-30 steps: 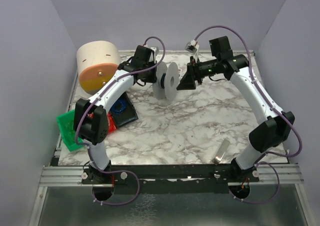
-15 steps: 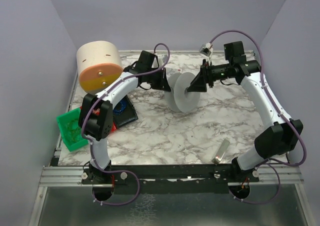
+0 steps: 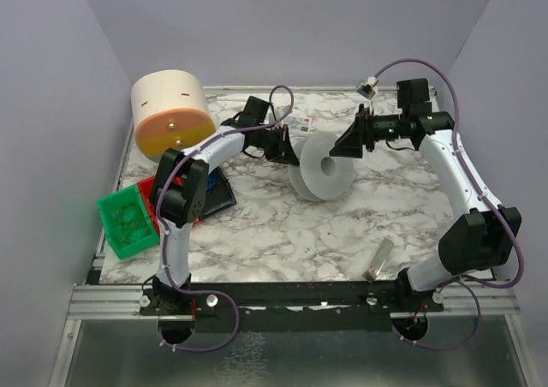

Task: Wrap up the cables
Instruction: Place the cable reel at the center of the board.

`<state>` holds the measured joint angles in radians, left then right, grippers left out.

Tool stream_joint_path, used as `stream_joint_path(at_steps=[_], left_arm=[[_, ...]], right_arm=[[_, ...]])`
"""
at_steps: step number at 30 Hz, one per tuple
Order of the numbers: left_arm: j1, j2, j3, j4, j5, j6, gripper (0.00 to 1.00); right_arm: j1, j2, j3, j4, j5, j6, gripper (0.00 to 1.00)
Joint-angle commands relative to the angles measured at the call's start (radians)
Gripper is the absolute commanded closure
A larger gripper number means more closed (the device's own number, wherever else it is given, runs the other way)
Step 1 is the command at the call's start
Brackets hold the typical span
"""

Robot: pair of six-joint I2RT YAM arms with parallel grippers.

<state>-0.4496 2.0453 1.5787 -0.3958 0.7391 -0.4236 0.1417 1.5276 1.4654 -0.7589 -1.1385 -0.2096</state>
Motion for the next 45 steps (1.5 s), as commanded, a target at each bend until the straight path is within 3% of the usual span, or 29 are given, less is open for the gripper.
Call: stream_joint_path(at_steps=[1,13,20,35,45], left_arm=[[0.013,0.075,0.038,-0.003,0.013,0.001,0.99],[0.055,0.174,0.075,-0.043,-0.051,0.034,0.86],[0.055,0.173,0.072,-0.058,-0.083,0.053,0.73],[0.060,0.158,0.039,-0.111,-0.231,0.118,0.66],[0.068,0.141,0.042,-0.144,-0.265,0.152,0.53]], right_arm=[[-0.011,-0.027,-0.029,0.044,-0.036,0.006,0.31],[-0.028,-0.021,-0.060,0.061,-0.037,-0.001,0.31],[-0.033,-0.021,-0.067,0.060,-0.042,-0.007,0.30],[-0.036,-0.013,-0.070,0.061,-0.041,-0.007,0.30],[-0.036,-0.005,-0.071,0.059,-0.037,-0.007,0.30]])
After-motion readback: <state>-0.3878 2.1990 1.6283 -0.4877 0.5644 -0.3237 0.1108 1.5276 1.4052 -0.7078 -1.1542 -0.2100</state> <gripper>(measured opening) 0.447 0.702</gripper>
